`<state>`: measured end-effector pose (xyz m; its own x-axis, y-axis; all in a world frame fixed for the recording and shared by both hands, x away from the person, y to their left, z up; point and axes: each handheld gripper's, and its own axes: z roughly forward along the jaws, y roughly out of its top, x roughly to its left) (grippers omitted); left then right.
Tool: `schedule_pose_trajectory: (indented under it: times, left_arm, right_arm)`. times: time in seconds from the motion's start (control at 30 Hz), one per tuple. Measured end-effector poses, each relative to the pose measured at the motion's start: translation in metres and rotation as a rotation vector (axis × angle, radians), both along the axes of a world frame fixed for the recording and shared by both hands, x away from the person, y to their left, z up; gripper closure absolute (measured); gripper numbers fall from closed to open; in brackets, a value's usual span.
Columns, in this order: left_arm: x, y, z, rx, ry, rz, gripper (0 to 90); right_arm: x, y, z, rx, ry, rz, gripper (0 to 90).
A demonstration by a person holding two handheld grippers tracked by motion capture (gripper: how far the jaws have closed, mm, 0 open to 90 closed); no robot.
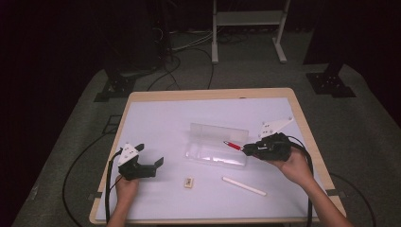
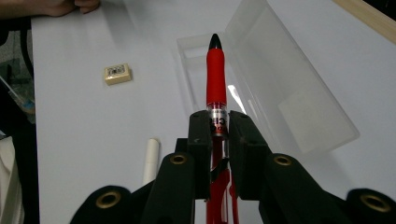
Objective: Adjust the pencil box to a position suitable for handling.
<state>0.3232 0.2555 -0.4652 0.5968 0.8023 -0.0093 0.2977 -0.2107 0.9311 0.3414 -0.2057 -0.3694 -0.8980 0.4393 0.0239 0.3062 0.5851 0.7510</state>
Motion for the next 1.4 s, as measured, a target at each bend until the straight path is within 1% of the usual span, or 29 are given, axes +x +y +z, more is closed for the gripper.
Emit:
schedule_pose_trajectory:
  times: [0.27, 0.37, 0.93, 1.1, 1.4]
  left_arm:
    - [0.000, 0.000, 0.000, -0.005, 0.004, 0.002, 0.0]
    - [0.000, 0.000, 0.000, -0.004, 0.004, 0.002, 0.0]
    - [0.000, 0.000, 0.000, -0.001, 0.007, 0.002, 0.0]
    - [0.000, 0.000, 0.000, 0.000, 0.007, 0.001, 0.0]
    - [0.000, 0.001, 0.000, -0.001, 0.007, 0.001, 0.0]
  right_arm:
    - [0.004, 0.007, 0.002, -0.006, -0.003, 0.017, 78.7]
    - [0.006, 0.010, 0.002, -0.012, 0.002, 0.021, 78.6]
    - [0.012, 0.024, 0.005, -0.030, -0.001, 0.048, 78.6]
    - [0.014, 0.028, 0.004, -0.037, -0.002, 0.061, 78.6]
    - [0.019, 0.035, 0.001, -0.032, 0.004, 0.070, 78.6]
